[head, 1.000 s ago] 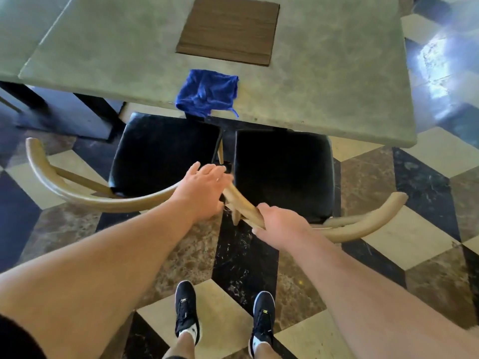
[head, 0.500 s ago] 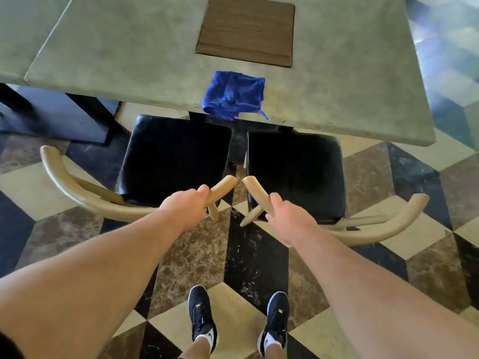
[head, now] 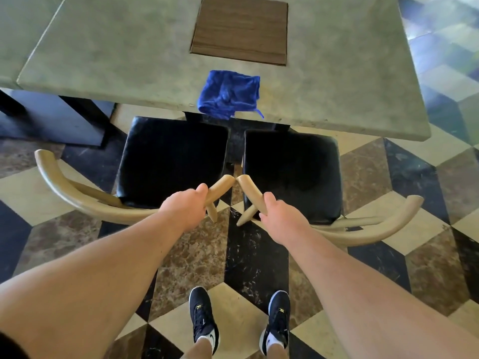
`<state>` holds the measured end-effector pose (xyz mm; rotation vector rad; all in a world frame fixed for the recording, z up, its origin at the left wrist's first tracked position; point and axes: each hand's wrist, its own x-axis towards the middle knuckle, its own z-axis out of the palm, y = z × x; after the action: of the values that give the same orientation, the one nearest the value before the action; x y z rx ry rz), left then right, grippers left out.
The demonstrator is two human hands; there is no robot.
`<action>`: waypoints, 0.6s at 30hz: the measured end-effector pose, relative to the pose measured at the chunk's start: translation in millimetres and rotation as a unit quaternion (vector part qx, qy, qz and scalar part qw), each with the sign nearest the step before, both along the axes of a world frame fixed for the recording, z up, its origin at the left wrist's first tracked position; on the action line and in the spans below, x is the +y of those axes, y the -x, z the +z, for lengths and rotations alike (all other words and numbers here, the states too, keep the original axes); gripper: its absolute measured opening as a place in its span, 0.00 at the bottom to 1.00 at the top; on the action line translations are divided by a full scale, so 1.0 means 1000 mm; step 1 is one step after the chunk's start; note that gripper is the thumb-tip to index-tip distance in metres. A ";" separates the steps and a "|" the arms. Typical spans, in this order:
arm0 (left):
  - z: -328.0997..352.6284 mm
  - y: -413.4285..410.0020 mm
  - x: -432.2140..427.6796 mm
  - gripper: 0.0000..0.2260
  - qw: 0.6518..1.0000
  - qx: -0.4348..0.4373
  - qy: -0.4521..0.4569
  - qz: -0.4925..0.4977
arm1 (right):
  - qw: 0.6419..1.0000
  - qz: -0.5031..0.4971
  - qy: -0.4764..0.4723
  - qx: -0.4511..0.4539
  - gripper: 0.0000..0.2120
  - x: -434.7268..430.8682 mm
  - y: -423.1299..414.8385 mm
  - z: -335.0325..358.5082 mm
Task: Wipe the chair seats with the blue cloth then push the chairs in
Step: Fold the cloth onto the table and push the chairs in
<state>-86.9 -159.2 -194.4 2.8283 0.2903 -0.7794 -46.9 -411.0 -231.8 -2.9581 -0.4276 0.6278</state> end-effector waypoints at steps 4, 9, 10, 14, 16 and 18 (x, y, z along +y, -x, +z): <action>-0.006 0.001 0.000 0.17 1.000 -0.015 -0.002 0.005 | 1.000 0.001 0.006 -0.004 0.21 -0.001 0.001 -0.001; -0.010 0.001 0.001 0.18 1.000 -0.018 -0.004 0.003 | 1.000 0.007 0.009 0.001 0.20 -0.002 0.006 -0.002; -0.009 0.000 0.001 0.18 1.000 -0.015 -0.006 0.003 | 1.000 0.006 0.009 0.003 0.20 -0.002 0.006 -0.002; -0.007 0.000 -0.001 0.17 1.000 -0.009 -0.003 0.014 | 1.000 -0.002 0.003 0.005 0.21 -0.002 0.006 -0.001; -0.003 -0.001 -0.001 0.17 1.000 -0.009 0.004 0.017 | 1.000 -0.004 -0.005 0.012 0.23 -0.005 0.005 0.001; 0.002 -0.001 -0.002 0.20 1.000 0.002 0.004 0.017 | 1.000 0.003 -0.015 0.019 0.28 -0.006 0.006 0.006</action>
<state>-86.1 -161.7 -192.6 2.8063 0.3334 -0.7782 -52.6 -417.3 -226.3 -2.9122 -0.4377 0.6715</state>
